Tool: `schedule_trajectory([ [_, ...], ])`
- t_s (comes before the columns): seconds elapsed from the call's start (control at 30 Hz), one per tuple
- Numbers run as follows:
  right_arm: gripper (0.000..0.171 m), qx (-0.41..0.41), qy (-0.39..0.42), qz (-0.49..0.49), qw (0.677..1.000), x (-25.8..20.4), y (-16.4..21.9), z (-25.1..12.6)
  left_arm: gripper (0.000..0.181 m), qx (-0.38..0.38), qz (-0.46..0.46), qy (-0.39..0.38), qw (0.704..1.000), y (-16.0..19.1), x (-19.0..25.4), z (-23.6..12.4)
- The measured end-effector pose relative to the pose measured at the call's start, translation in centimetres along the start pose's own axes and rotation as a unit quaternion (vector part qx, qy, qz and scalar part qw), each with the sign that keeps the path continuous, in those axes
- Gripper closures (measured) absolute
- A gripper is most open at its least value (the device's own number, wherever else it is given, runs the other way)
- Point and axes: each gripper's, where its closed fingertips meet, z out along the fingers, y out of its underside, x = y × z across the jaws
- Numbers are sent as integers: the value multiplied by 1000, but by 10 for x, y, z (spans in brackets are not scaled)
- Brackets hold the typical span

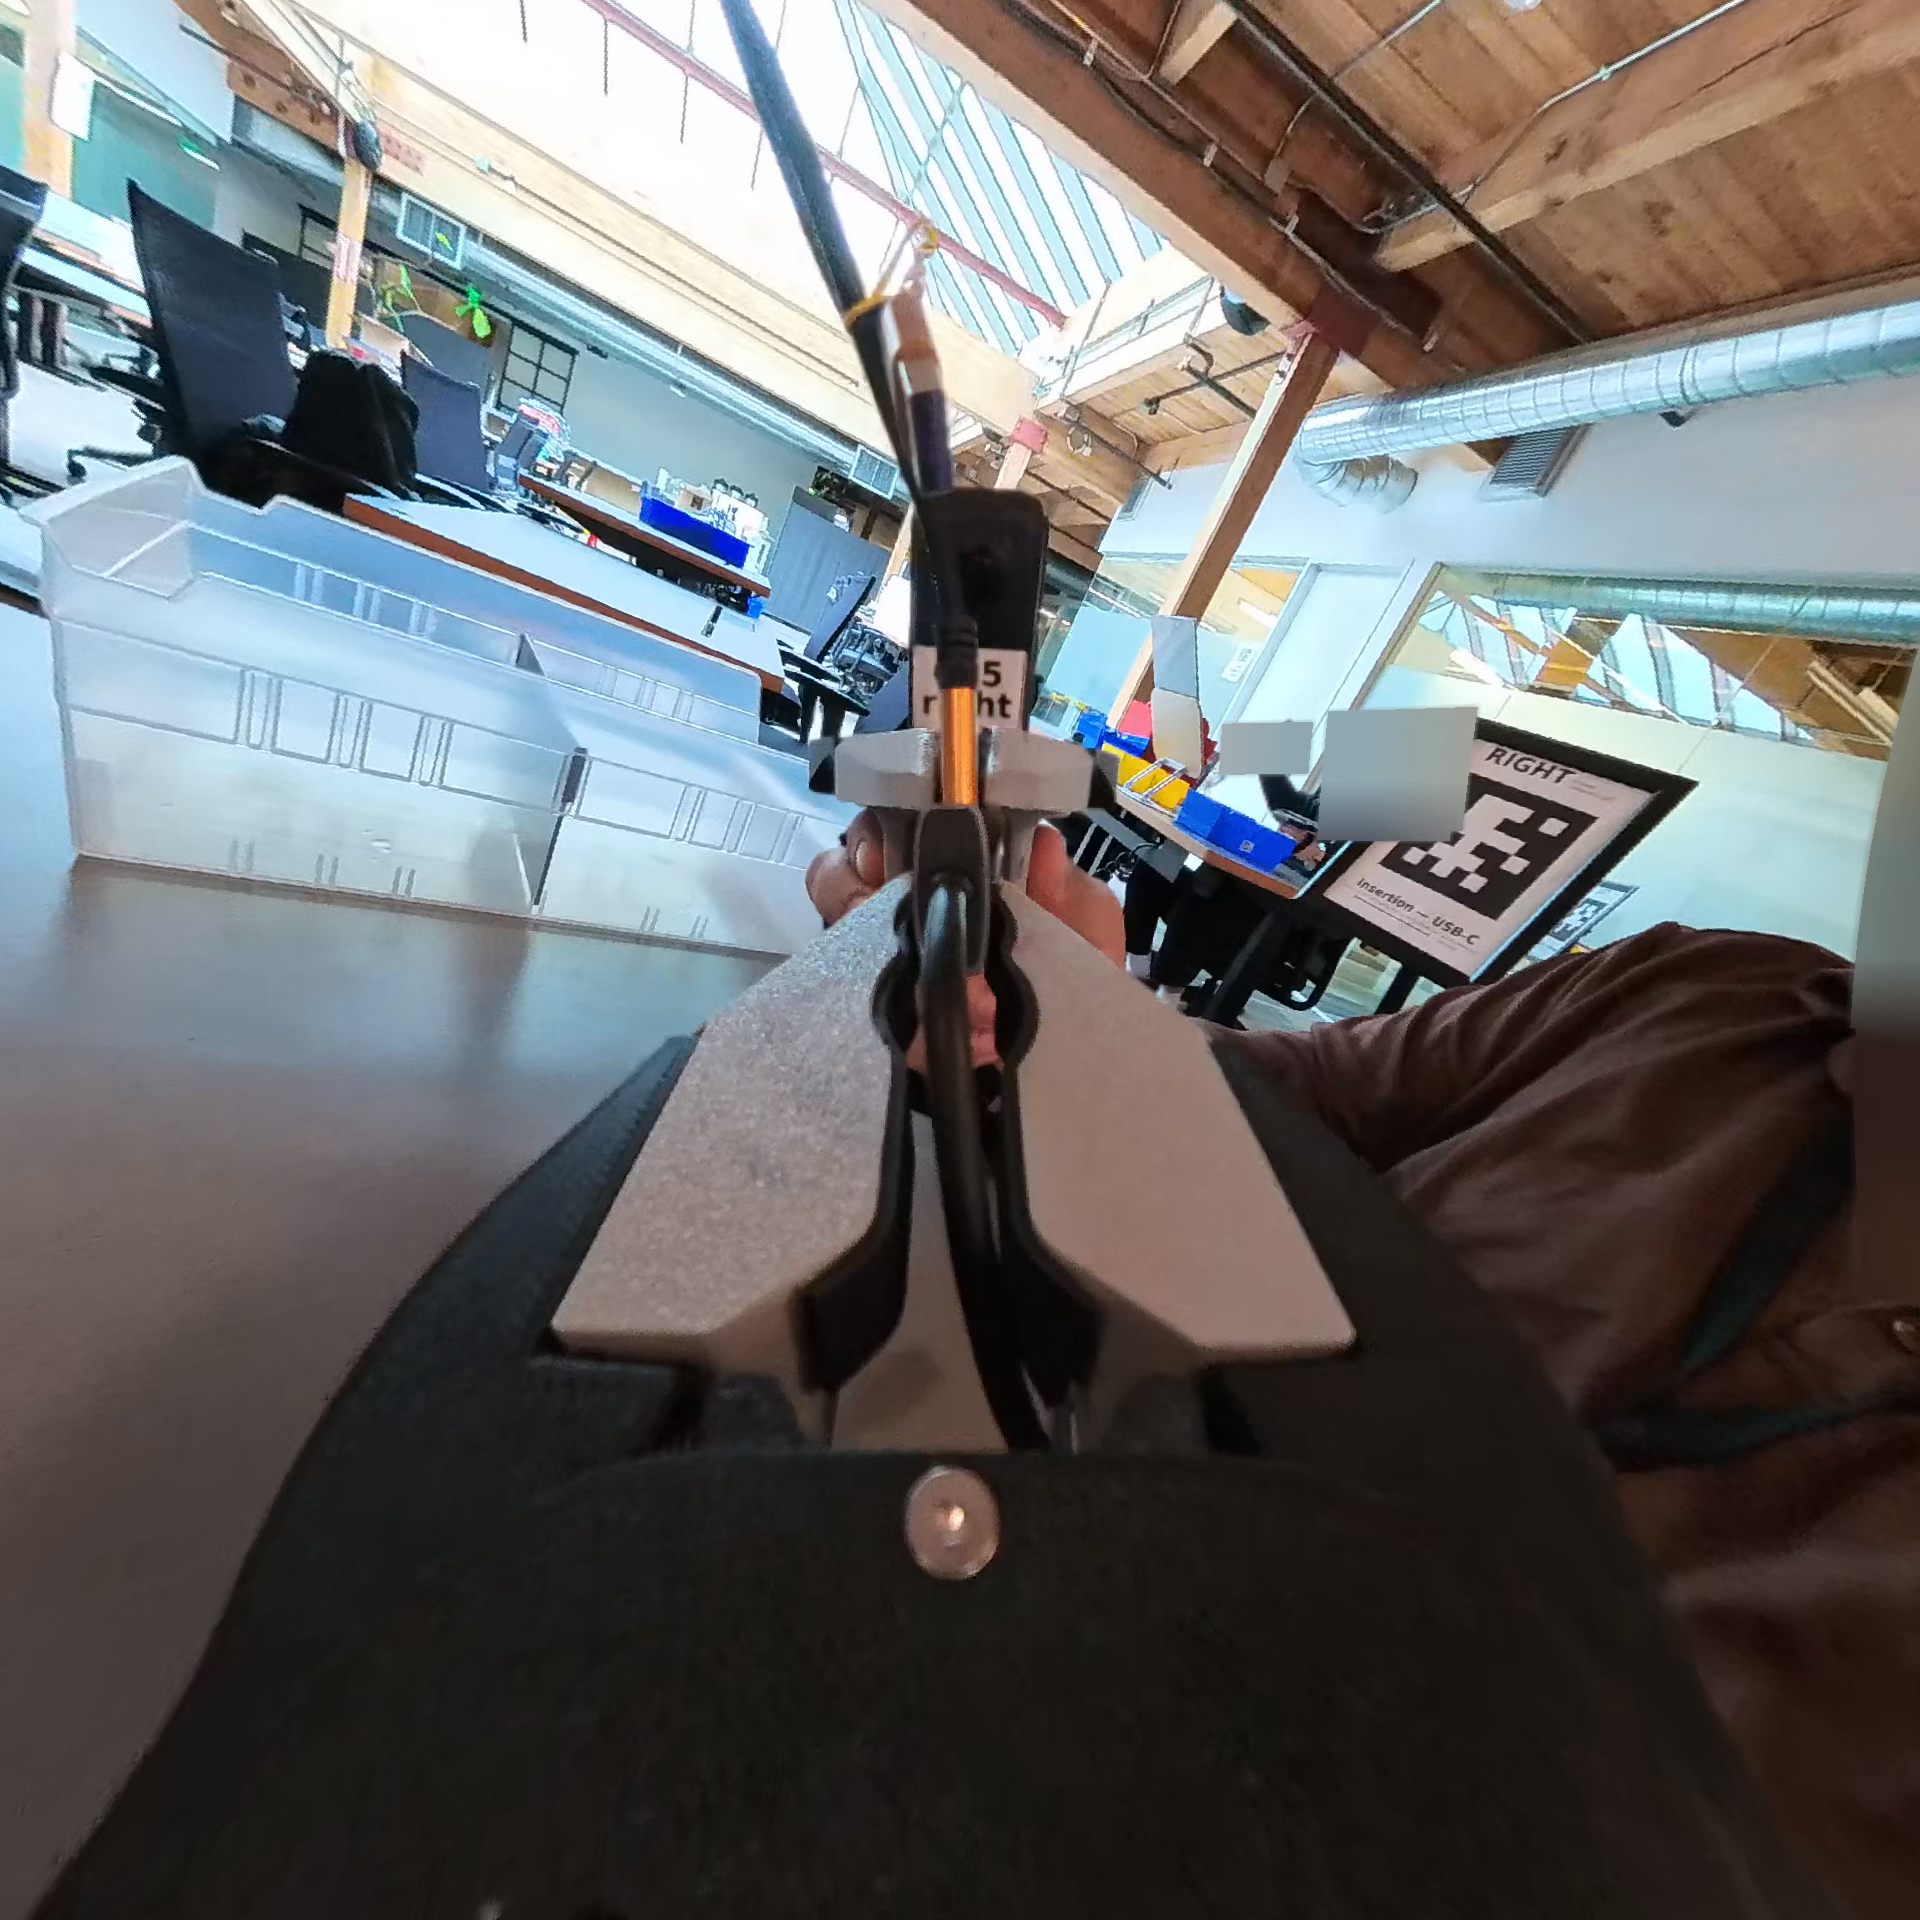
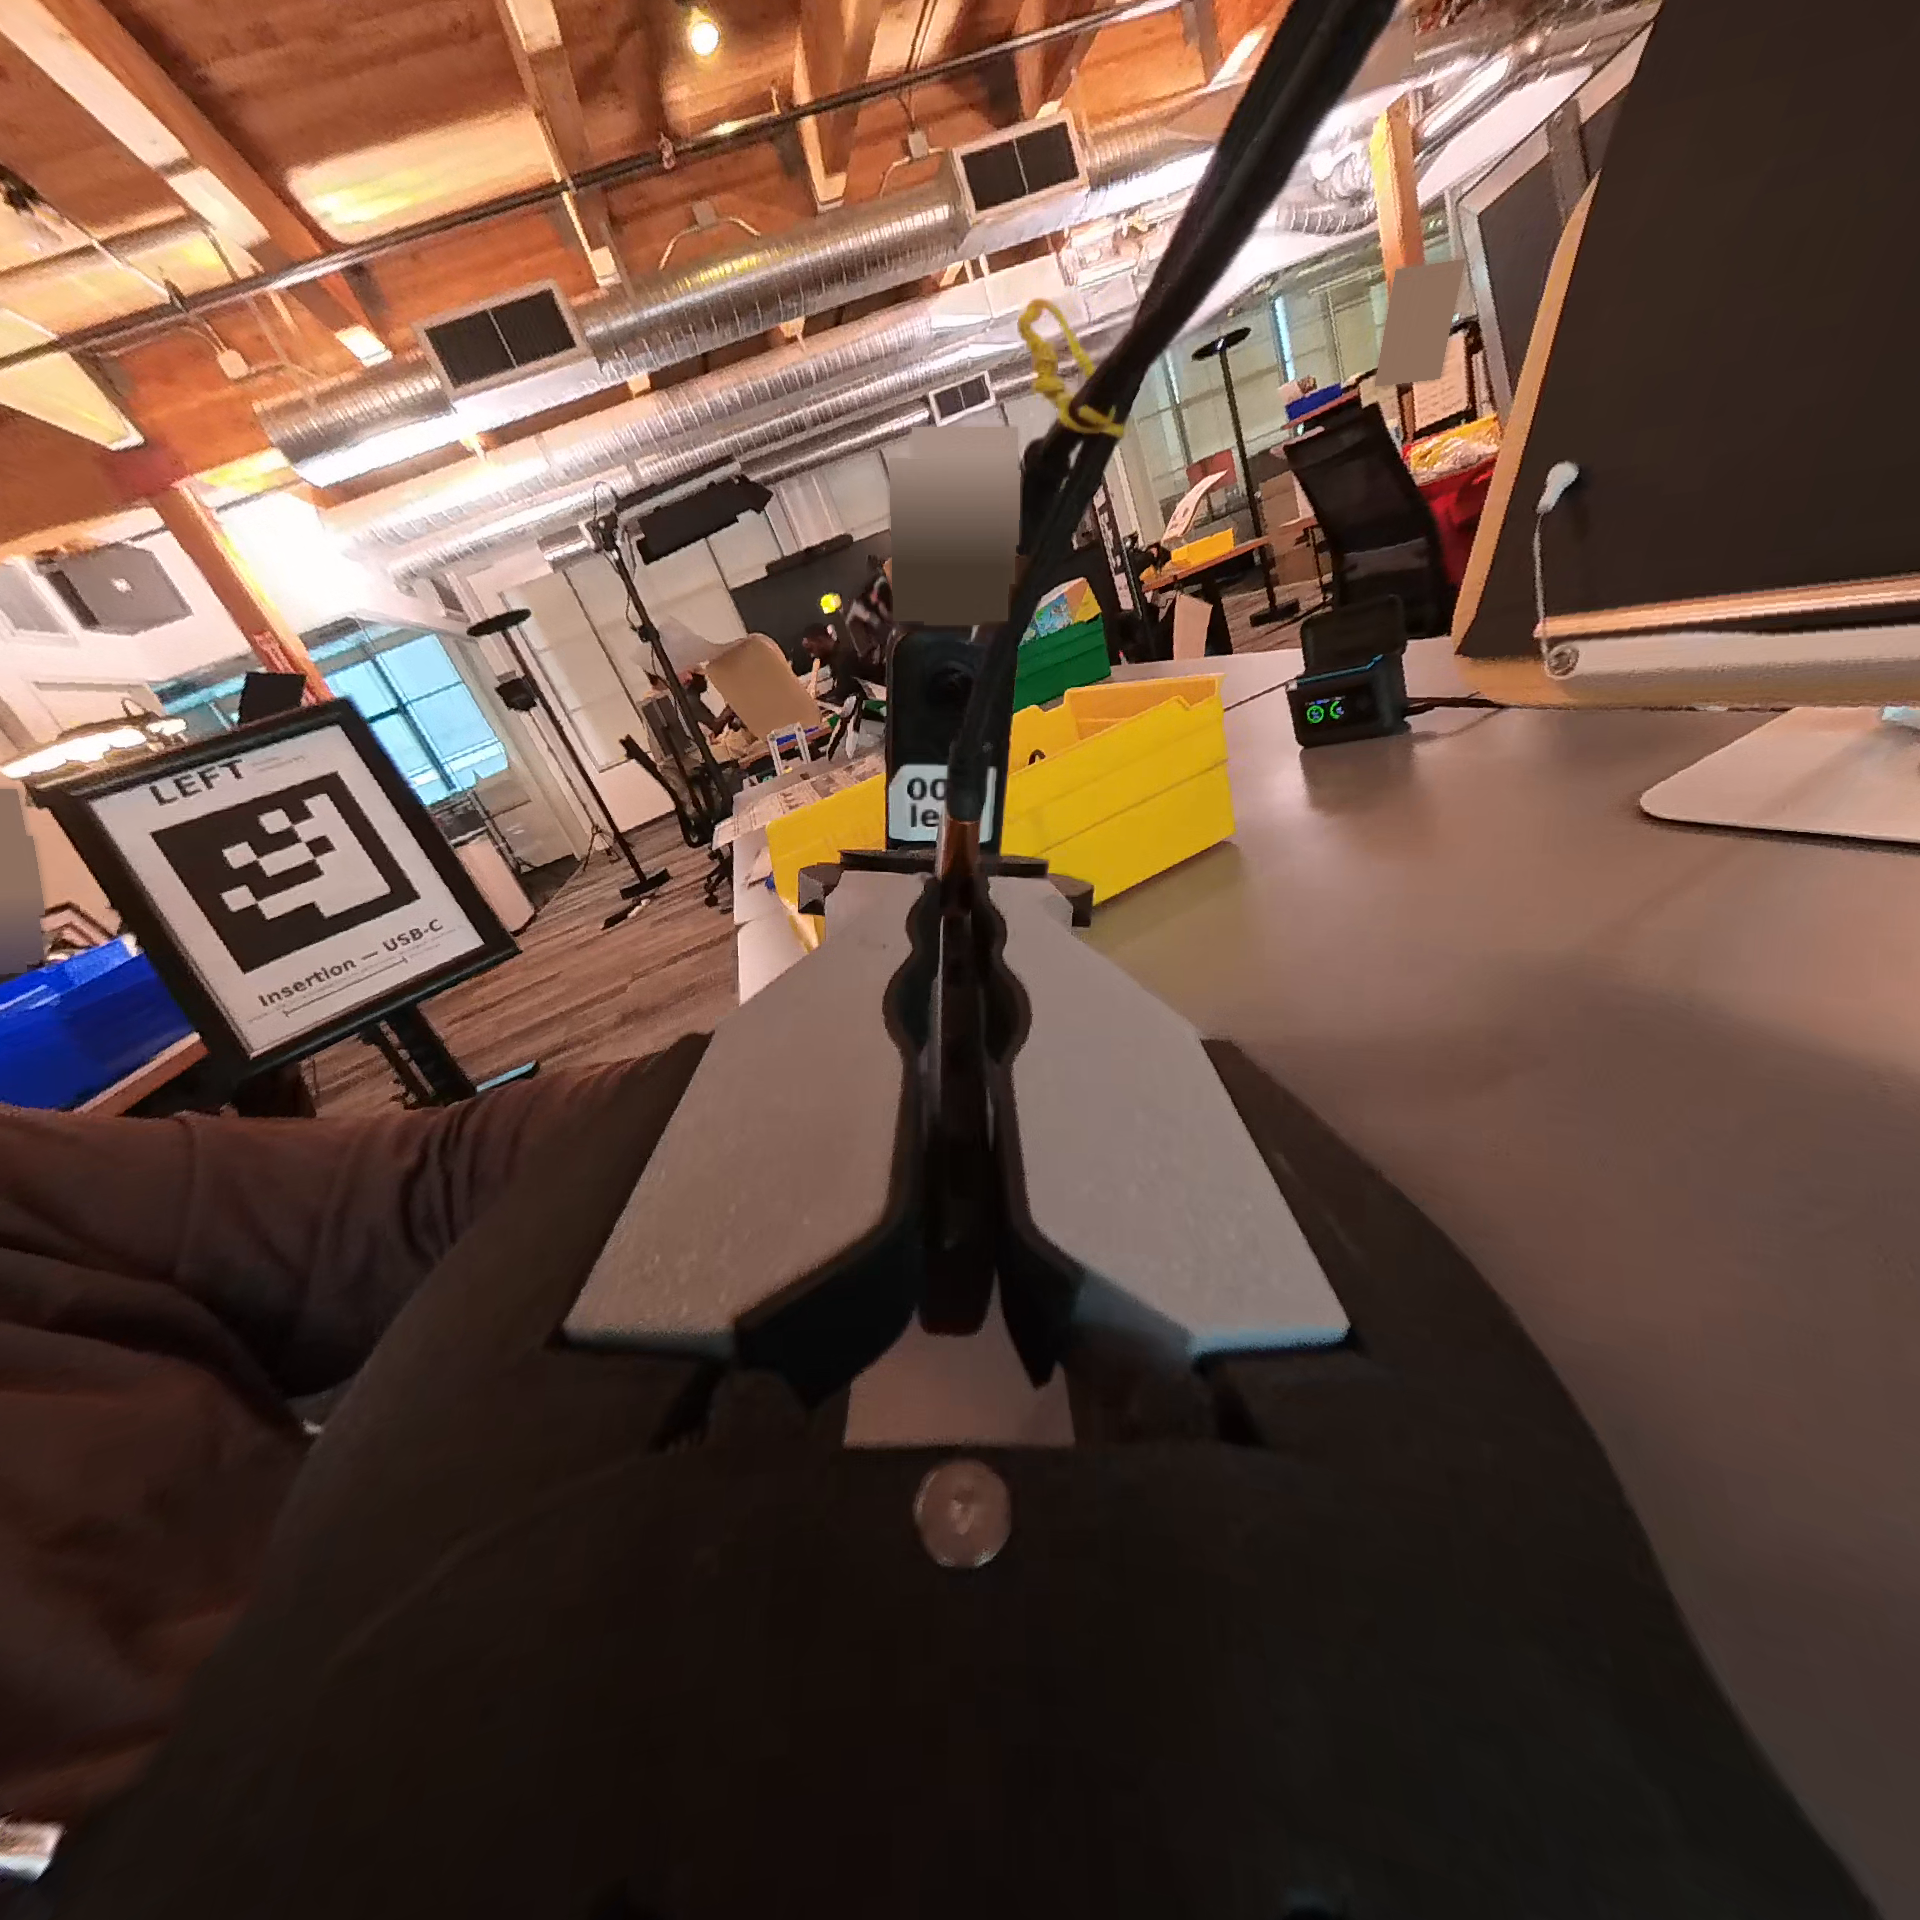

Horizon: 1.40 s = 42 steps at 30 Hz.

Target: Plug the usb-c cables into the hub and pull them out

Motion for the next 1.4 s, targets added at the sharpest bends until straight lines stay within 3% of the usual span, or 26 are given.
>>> schedule_trajectory([
  [0.27,168,-50,-18,-7,999,-2,4,-4,174,-8,-14,15,1000,4,2,4],
  [0.4,168,-55,-20,-12,998,-3,6,-1,174,-29,55,-24,998,5,0,-1],
  [0.73,167,-71,16,-73,995,1,8,0,174,-21,35,-31,999,5,-3,1],
  [1.03,167,-70,-10,-33,997,-1,16,3,173,-46,77,-53,995,10,-3,3],
  [1.17,167,-43,-21,-1,999,2,17,7,173,-39,42,-48,997,10,-6,-1],
  [1.27,168,-52,10,-37,998,9,20,7,173,-39,24,-57,997,13,-13,-2],
  [1.4,168,-30,33,-42,998,12,12,12,172,10,-13,-52,999,2,-14,-3],
])
